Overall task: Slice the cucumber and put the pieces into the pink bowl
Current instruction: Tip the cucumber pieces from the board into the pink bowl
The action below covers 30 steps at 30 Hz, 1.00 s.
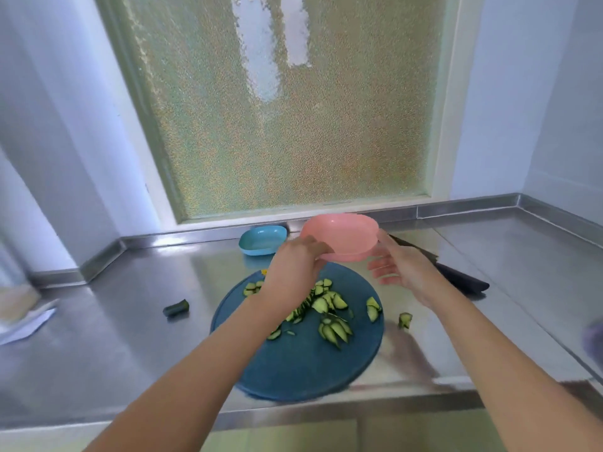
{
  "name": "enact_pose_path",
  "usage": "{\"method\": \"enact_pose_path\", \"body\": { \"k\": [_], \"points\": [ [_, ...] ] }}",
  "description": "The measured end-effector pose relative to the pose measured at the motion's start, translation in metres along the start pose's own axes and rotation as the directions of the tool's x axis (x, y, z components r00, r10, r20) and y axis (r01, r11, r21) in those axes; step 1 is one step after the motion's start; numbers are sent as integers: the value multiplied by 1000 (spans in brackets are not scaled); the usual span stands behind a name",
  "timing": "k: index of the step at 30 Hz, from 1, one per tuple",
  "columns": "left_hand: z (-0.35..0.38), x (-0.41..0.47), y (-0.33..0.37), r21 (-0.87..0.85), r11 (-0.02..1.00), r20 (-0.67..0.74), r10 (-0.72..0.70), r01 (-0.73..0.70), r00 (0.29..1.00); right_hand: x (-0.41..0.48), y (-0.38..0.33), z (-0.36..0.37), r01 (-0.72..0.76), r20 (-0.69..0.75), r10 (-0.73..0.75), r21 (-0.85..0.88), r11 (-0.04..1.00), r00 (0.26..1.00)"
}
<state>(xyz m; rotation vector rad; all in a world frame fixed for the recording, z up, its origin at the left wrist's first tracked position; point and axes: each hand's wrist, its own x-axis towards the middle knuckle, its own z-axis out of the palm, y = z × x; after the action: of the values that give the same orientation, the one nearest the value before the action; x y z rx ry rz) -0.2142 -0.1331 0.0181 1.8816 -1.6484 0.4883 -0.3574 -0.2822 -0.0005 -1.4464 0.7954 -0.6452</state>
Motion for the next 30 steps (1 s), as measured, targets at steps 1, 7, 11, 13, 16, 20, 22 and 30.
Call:
{"method": "enact_pose_path", "body": {
  "k": [1, 7, 11, 13, 16, 20, 22, 30],
  "points": [
    [0, -5, 2, 6, 999, 3, 32, -32, 999, -7, -2, 5, -12, 40, 11, 12, 1000, 999],
    [-1, -27, 13, -39, 993, 1, 115, -115, 993, -26, -2, 13, -124, -46, 119, -138, 983, 992],
    [-10, -40, 16, -184, 973, 33, -133, 137, 991, -11, 1, 9, -190, -251, 116, -295, 936, 961],
    [-14, -50, 3, -175, 902, 56, -391, 394, 919, -3, 5, 4, -217, -322, 90, -384, 897, 942],
    [-19, -72, -23, 23, 708, 142, -702, 706, 698, 3, 12, 1, -199, -312, 64, -421, 885, 948],
    [-27, -98, -44, 275, 513, 204, -858, 813, 472, 11, 21, 9, -284, -313, 160, -403, 870, 936],
    [-30, -104, -50, 243, 464, 238, -880, 852, 411, 16, 24, 15, -288, -290, 196, -322, 902, 937],
    [-46, -92, -75, -262, 98, 376, -906, 960, 195, 17, 28, 27, -310, -318, 225, -249, 917, 921]
  ]
}}
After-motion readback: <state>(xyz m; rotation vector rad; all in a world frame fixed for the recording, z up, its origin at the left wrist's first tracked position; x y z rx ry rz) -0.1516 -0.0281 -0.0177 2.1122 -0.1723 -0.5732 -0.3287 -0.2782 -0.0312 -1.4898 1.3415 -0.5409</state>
